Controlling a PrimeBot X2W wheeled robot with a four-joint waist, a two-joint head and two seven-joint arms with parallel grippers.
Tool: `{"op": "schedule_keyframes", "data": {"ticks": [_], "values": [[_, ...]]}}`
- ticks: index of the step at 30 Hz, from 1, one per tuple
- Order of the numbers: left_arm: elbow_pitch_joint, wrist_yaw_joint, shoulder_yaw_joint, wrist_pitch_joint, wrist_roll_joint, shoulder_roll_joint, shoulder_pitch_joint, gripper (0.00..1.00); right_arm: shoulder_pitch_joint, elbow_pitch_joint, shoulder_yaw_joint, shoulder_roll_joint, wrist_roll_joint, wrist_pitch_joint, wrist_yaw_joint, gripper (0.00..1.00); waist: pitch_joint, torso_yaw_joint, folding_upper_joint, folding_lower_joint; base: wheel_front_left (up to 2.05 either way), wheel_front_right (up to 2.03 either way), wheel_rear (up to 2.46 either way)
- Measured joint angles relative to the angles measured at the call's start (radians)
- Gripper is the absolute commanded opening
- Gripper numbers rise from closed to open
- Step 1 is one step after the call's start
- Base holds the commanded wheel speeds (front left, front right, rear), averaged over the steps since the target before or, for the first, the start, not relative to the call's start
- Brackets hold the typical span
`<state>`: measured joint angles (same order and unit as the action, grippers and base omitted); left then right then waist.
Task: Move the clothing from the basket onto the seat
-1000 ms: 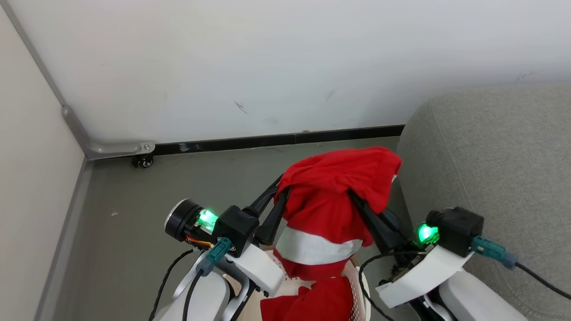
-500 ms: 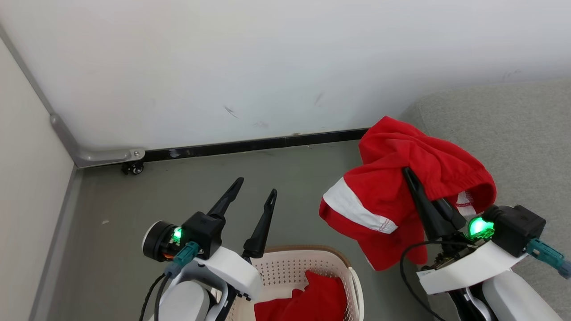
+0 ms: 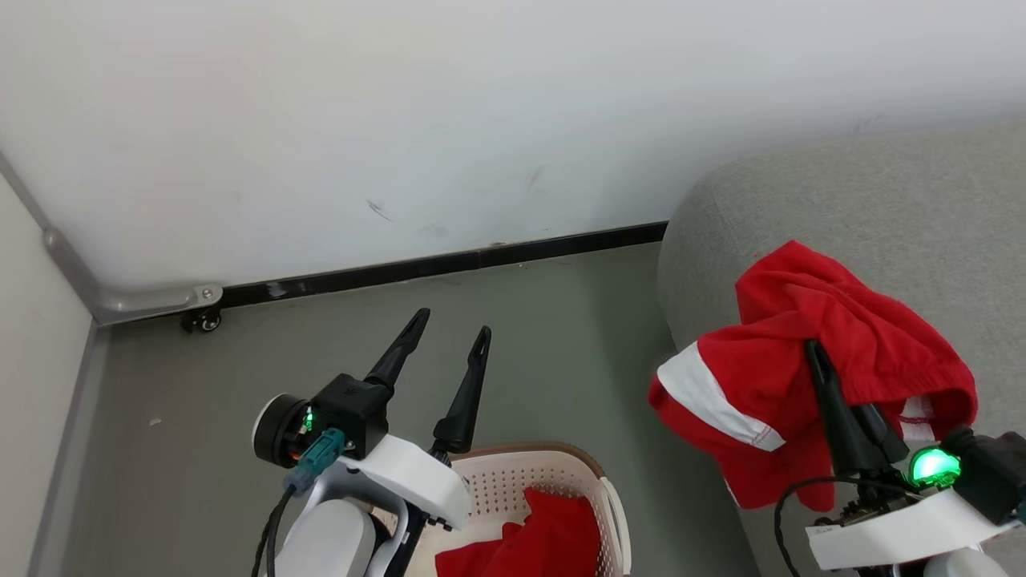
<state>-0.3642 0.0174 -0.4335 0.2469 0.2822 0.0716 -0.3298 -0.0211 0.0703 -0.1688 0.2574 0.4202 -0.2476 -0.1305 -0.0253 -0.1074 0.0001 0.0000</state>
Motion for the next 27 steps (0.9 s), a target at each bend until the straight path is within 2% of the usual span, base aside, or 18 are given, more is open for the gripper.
{"op": "schedule_keyframes", "data": {"ticks": [11, 19, 27], "values": [[0.000, -0.001, -0.006, 0.000, 0.006, -0.011, 0.001, 1.00, 0.103, -0.048, 0.069, -0.038, -0.045, 0.000, 0.000, 0.00, 0.007, -0.074, 0.0000, 0.0000, 0.00, 0.00, 0.00], [0.024, 0.001, 0.023, 0.000, 0.006, -0.011, 0.002, 1.00, 0.128, -0.072, 0.067, -0.066, -0.051, 0.000, 0.000, 0.00, 0.022, -0.139, 0.0000, 0.0000, 0.00, 0.00, 0.00], [0.065, 0.028, 0.055, 0.001, -0.003, -0.005, 0.019, 1.00, 0.127, -0.079, 0.050, -0.083, -0.040, 0.000, 0.000, 0.00, 0.045, -0.202, 0.0000, 0.0000, 0.00, 0.00, 0.00]]}}
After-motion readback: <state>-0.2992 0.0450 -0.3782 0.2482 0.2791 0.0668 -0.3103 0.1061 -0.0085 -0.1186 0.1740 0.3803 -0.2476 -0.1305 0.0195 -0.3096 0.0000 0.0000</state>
